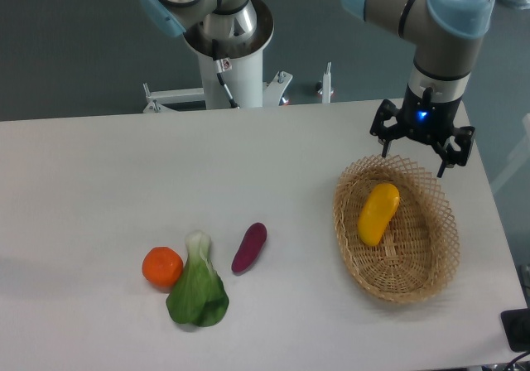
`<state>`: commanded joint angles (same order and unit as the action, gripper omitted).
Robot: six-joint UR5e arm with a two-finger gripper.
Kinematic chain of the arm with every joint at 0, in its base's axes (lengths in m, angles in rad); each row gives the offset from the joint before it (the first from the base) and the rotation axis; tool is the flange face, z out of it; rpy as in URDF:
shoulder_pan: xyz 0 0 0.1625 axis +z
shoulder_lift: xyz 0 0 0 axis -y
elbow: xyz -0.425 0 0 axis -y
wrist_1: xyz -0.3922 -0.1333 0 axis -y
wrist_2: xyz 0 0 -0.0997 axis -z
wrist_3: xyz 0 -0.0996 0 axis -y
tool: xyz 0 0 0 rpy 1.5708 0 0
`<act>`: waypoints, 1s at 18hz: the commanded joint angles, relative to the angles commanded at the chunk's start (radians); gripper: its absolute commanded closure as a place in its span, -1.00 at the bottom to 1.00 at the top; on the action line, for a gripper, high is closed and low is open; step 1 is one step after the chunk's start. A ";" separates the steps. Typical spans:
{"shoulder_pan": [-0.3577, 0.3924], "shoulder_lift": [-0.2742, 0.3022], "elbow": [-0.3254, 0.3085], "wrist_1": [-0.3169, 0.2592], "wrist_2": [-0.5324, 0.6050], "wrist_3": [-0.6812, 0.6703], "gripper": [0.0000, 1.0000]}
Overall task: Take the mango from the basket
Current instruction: 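Move the open gripper over the yellow mango in the wicker basket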
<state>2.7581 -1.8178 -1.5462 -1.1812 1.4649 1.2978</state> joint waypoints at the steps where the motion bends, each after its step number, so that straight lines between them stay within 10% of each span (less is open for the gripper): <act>1: -0.002 -0.005 -0.002 0.000 0.003 0.000 -1.00; 13: -0.006 -0.015 -0.050 0.014 0.002 -0.012 -1.00; 18: -0.008 -0.032 -0.155 0.132 0.006 -0.015 -1.00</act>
<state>2.7504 -1.8499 -1.7008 -1.0494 1.4711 1.2824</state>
